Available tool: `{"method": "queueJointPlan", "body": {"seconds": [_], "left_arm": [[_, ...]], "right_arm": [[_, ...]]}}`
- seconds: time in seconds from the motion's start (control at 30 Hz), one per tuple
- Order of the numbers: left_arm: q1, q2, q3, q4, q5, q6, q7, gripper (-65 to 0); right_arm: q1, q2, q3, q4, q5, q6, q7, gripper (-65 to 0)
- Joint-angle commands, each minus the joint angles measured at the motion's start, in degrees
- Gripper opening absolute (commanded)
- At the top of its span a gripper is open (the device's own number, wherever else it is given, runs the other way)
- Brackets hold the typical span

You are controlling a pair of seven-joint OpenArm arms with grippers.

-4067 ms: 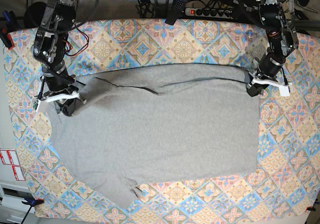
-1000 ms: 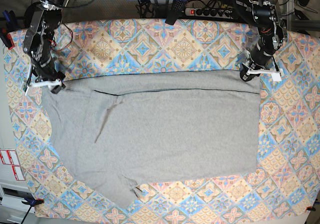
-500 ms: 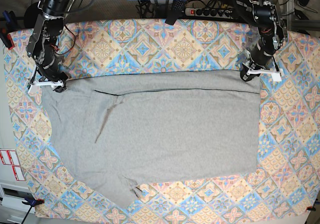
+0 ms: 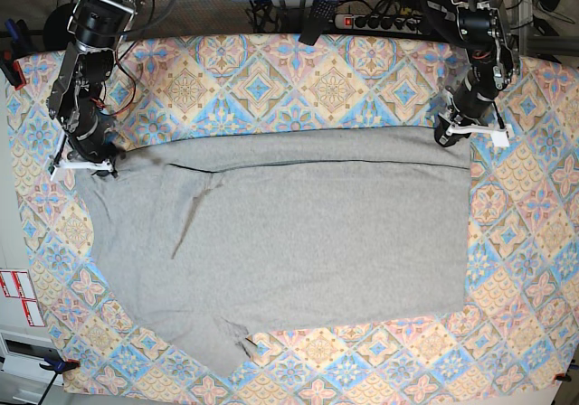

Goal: Fold the T-shirt properly
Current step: 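Grasp the shirt's side edges with both grippers, then drag the shirt toward the collar side with both grippers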

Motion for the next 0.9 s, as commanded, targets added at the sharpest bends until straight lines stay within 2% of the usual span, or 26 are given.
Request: {"method": "queueJointPlan", "body": {"seconds": [0.0, 0.1, 0.2, 0.3, 0.4, 0.6, 0.87], "left_arm": [[-0.09, -0.47, 0.01, 0.62, -0.07, -0.37, 0.01, -65.0], [0.61, -0.55, 0.01, 0.71, -0.16, -0.55, 0.01, -65.0], [0.79, -0.55, 0.01, 0.71, -0.16, -0.64, 0.01, -65.0], [2.11, -0.64, -0.08, 1.23, -0.16, -0.64, 0.01, -65.0], [4.74, -0.73, -0.16, 4.84, -0.16, -0.72, 0.01, -65.0], [9.14, -0.73, -0.16, 9.32, -0.16, -0.72, 0.01, -65.0], [19.25, -0.73, -0.25, 16.79, -0.16, -0.72, 0.01, -65.0]], "right_arm": [[0.14, 0.42, 0.16, 0.48, -0.26, -0.23, -1.44, -54.3], [0.05, 0.42, 0.16, 0.75, -0.26, -0.23, -1.44, -64.9], [-0.21, 0.42, 0.43, 0.83, -0.26, -0.23, -1.44, -64.8], [-0.56, 0.42, 3.59, 2.86, -0.26, -0.23, -1.88, -65.0], [-5.31, 0.42, 6.32, 7.25, -0.26, -0.23, -1.97, -65.0], [-12.43, 0.42, 6.58, 16.57, -0.26, -0.23, -1.97, -65.0], [-23.42, 0.15, 6.05, 24.31, -0.26, -0.23, -1.97, -65.0]]}}
